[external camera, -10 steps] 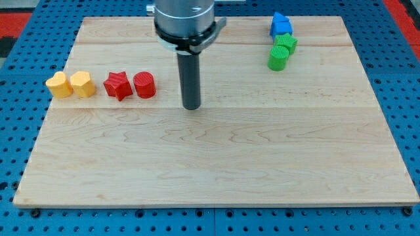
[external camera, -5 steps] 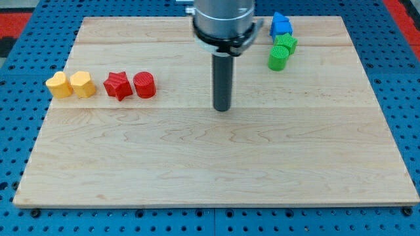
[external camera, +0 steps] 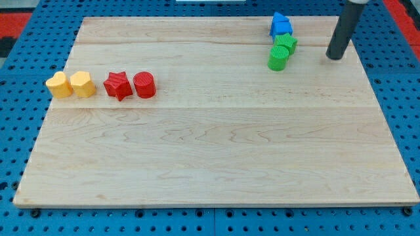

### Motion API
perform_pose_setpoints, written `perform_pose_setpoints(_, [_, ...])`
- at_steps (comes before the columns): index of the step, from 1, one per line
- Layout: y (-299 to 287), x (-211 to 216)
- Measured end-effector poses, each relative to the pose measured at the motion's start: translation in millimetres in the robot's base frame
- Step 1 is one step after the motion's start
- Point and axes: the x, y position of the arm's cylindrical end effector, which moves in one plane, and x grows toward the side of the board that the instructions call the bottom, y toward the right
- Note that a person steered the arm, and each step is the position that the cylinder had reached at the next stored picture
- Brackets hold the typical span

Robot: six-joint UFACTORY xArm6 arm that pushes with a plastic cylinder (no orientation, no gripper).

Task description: Separate blue blocks from green blocks

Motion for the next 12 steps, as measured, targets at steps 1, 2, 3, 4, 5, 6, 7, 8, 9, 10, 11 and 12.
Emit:
perform_pose_setpoints(1, [6, -45])
perform_pose_setpoints(2, [6, -89])
perform_pose_setpoints(3, [-16, -108])
perform_pose_setpoints(4, [-86, -106])
perform_pose_setpoints(5, [-152, -75])
perform_pose_setpoints(6, [-225, -62])
perform_pose_setpoints(7, [-232, -85])
perform_pose_setpoints(8, [-141, -104])
perform_pose_setpoints(9, [-36, -97])
perform_pose_setpoints(10, [-24, -75])
perform_pose_setpoints(11, [-71, -61])
perform_pose_setpoints(12, [-127, -44])
